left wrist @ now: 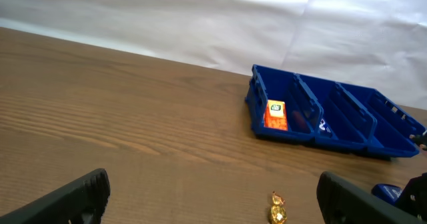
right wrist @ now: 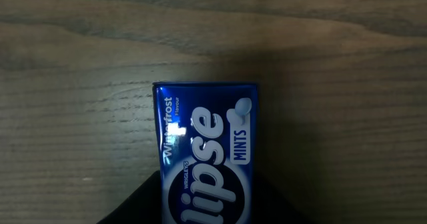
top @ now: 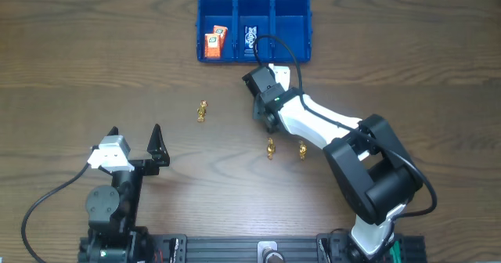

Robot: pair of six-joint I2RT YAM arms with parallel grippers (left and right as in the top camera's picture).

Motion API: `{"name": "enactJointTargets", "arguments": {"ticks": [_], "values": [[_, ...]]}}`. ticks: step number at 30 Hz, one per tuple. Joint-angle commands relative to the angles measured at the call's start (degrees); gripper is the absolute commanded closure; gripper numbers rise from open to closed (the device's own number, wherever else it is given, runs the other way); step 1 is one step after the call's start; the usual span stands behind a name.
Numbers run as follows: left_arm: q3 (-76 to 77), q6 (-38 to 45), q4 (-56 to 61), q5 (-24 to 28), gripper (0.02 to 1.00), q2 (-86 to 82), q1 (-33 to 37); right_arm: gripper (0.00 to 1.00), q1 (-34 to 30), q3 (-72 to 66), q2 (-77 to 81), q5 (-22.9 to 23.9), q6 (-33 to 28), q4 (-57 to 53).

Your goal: Sort Candies Into Trays

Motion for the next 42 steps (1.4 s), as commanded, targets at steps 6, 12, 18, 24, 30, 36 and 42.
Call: {"name": "enactJointTargets", "arguments": {"ticks": [6, 12, 18, 24, 30, 36, 42], "values": [[-0.9, 1.0, -2.4, -0.3, 0.020, -0.3, 0.4, 0.713, 6.1, 3.4, -9.0, 5.2, 0.4, -5.8], [-0.9, 1.0, -2.4, -0.3, 0.020, -0.3, 0.4, 0.715, 2.3, 27.8, -6.5, 7.6, -5.2, -23.3], [-0.9, 1.0, -2.4, -0.3, 0.020, -0.3, 0.4, 0.713, -3.1, 49.5, 6.1, 7.5, -11.9, -26.2], [-0.9, 1.0, -2.4, -0.3, 0.020, -0.3, 0.4, 0.700, -5.7, 56.0, 17.6, 3.9, -12.3, -23.3], [-0.9, 1.0, -2.4, -0.3, 0.020, -0.3, 0.4, 0.698, -6.0, 56.0, 22.2, 1.5, -12.2, -21.0], [-0.9, 1.0, -2.4, -0.3, 0.020, -0.3, 0.4, 0.689, -6.0, 56.0, 22.3, 1.5, -12.2, -20.2], [-0.9, 1.0, -2.4, -0.3, 0.020, -0.3, 0.4, 0.522, -6.0, 56.0, 22.3, 1.5, -12.0, -19.5]]}}
